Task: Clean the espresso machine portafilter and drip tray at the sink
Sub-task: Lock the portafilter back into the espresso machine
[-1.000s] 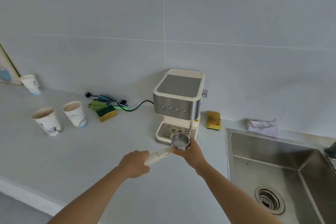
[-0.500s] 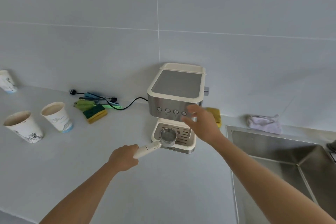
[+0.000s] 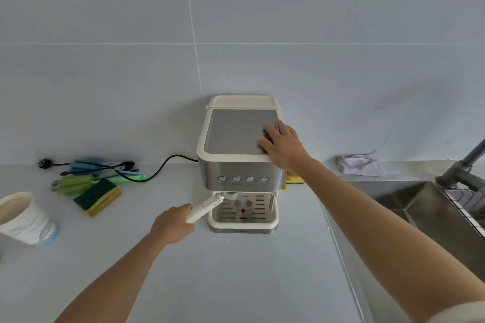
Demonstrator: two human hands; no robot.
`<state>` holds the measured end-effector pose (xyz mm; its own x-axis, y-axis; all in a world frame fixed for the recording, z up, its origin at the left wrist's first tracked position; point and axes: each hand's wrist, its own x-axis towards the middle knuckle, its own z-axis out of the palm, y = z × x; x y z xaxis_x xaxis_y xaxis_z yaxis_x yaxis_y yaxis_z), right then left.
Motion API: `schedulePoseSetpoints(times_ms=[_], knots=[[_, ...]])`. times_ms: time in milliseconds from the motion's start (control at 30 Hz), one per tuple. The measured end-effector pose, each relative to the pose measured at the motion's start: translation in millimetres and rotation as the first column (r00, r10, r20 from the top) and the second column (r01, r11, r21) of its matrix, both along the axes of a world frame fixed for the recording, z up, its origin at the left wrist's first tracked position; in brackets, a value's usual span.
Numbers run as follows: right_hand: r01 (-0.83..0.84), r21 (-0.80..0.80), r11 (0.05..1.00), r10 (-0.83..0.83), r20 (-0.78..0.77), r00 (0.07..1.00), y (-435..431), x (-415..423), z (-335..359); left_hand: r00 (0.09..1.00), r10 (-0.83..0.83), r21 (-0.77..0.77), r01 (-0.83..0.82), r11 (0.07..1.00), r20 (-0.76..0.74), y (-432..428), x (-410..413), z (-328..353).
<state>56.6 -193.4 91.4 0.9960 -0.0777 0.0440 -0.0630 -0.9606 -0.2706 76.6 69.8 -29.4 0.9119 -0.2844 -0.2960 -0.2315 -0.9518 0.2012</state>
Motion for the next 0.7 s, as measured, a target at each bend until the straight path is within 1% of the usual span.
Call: schedulePoseSetpoints(times_ms=[33, 67, 133, 233, 300, 333, 400, 433, 500, 533, 600, 633, 700], knots=[[-0.032, -0.024, 0.999, 0.032, -0.002, 0.999, -0.5, -0.2, -1.8, 1.000, -0.006, -0.009, 0.006, 1.000, 0.005, -0.8, 4.8, -0.2], [-0.078, -0.023, 0.997, 0.079, 0.051, 0.996, 0.0, -1.3, -2.4, 1.000, -0.013, -0.018, 0.014, 1.000, 0.011, -1.6, 9.6, -0.5], [-0.118, -0.013, 0.993, 0.119, 0.072, 0.990, -0.7, 0.2, -5.9, 0.999, -0.036, -0.031, 0.036, 0.999, 0.022, -3.0, 18.7, -1.5], [-0.086, -0.115, 0.990, 0.096, 0.084, 0.992, -1.9, 3.3, -9.4, 0.997, -0.073, -0.032, 0.074, 0.997, 0.027, -3.3, 28.4, -0.9], [0.005, -0.042, 0.999, -0.005, -0.003, 1.000, -2.0, 5.4, -6.6, 0.996, -0.084, -0.032, 0.085, 0.996, 0.022, -3.6, 31.2, 0.4], [0.034, 0.011, 0.999, -0.034, -0.004, 0.999, -3.6, 6.5, -7.4, 0.996, -0.087, -0.033, 0.087, 0.996, 0.019, -4.1, 31.6, 1.1], [0.023, 0.018, 1.000, -0.023, 0.001, 1.000, -2.2, 5.9, -7.1, 0.996, -0.091, -0.039, 0.092, 0.995, 0.010, -6.5, 32.3, 1.9], [0.000, -0.012, 1.000, 0.001, 0.013, 1.000, -2.3, 5.1, -8.0, 0.995, -0.095, -0.045, 0.095, 0.994, 0.006, -8.3, 33.3, 2.3], [-0.108, -0.084, 0.991, 0.113, 0.056, 0.992, -2.4, 1.8, -9.2, 0.995, -0.105, -0.056, 0.105, 0.993, 0.002, -12.2, 35.6, 3.8], [-0.136, -0.117, 0.984, 0.145, 0.069, 0.987, -3.4, 1.8, -9.4, 0.994, -0.107, -0.065, 0.107, 0.992, 0.003, -14.4, 36.5, 4.6], [-0.131, -0.151, 0.980, 0.145, 0.082, 0.986, -2.1, 1.9, -8.8, 0.995, -0.104, -0.097, 0.103, 0.990, -0.002, -18.5, 37.6, 5.8], [-0.112, -0.139, 0.984, 0.126, 0.101, 0.987, 1.1, 1.2, -6.4, 0.995, -0.102, -0.115, 0.100, 0.988, -0.010, -20.0, 37.7, 6.3], [-0.101, -0.135, 0.986, 0.124, 0.175, 0.977, -0.8, 3.3, -8.8, 0.995, -0.097, -0.139, 0.095, 0.986, -0.009, -21.7, 37.4, 8.7]])
